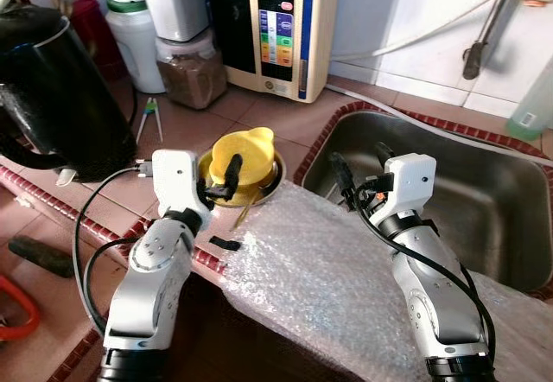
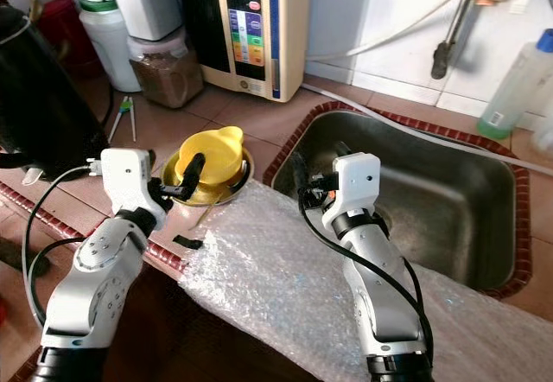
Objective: Kitchen organization
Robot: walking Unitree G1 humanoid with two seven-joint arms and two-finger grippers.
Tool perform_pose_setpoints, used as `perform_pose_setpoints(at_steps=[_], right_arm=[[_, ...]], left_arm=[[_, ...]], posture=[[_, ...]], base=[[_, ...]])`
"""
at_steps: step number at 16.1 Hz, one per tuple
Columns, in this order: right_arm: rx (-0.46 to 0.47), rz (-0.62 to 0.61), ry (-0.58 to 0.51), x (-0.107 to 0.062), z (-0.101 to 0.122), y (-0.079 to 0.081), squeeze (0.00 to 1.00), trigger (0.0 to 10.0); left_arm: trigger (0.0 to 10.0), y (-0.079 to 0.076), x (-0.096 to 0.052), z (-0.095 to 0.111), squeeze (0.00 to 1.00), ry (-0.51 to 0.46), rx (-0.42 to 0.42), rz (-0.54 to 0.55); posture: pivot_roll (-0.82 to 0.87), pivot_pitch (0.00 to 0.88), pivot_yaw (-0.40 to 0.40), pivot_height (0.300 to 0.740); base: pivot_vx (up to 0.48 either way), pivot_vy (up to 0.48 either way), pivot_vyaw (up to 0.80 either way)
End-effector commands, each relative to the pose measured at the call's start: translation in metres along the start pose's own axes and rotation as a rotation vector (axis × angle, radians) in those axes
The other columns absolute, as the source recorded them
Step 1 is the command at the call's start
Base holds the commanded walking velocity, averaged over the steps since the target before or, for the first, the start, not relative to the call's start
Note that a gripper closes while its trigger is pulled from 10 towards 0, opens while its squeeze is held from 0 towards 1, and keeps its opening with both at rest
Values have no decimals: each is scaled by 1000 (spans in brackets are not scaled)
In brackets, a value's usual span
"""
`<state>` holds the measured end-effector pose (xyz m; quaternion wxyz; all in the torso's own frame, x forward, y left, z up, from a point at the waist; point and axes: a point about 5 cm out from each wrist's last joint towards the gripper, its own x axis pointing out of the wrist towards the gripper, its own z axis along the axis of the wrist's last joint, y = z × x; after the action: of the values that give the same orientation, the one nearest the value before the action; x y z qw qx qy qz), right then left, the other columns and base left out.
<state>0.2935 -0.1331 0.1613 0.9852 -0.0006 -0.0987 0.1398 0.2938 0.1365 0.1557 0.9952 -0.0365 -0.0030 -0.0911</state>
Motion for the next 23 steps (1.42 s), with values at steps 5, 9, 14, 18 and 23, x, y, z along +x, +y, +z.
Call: perform_pose_setpoints(at_steps=[5, 9, 14, 18, 23], right_arm=[[1, -4, -17, 2, 4, -3, 0, 10000], [-9, -1, -17, 2, 4, -4, 0, 10000], [-63, 93, -33, 0, 8, 12, 0, 10000], [-78, 161, -47, -2, 12, 23, 0, 10000], [-64, 224, -34, -9, 14, 28, 0, 10000]], left_arm=[[10000, -3, -4, -13, 0, 30, 9, 1], [10000, 0, -1, -18, 0, 42, 41, 49], [10000, 5, 23, -10, 0, 24, -55, 40], [10000, -1, 37, 1, 0, -6, -75, 3], [10000, -7, 55, -9, 0, 107, -220, -53]], posture=[[-23, 42, 38, 740], [-32, 29, 37, 740], [-45, 33, 37, 740], [-76, 29, 50, 740], [-94, 25, 65, 740]], base=[[0, 0, -269], [0, 0, 0], [0, 0, 0], [0, 0, 0], [0, 0, 0]])
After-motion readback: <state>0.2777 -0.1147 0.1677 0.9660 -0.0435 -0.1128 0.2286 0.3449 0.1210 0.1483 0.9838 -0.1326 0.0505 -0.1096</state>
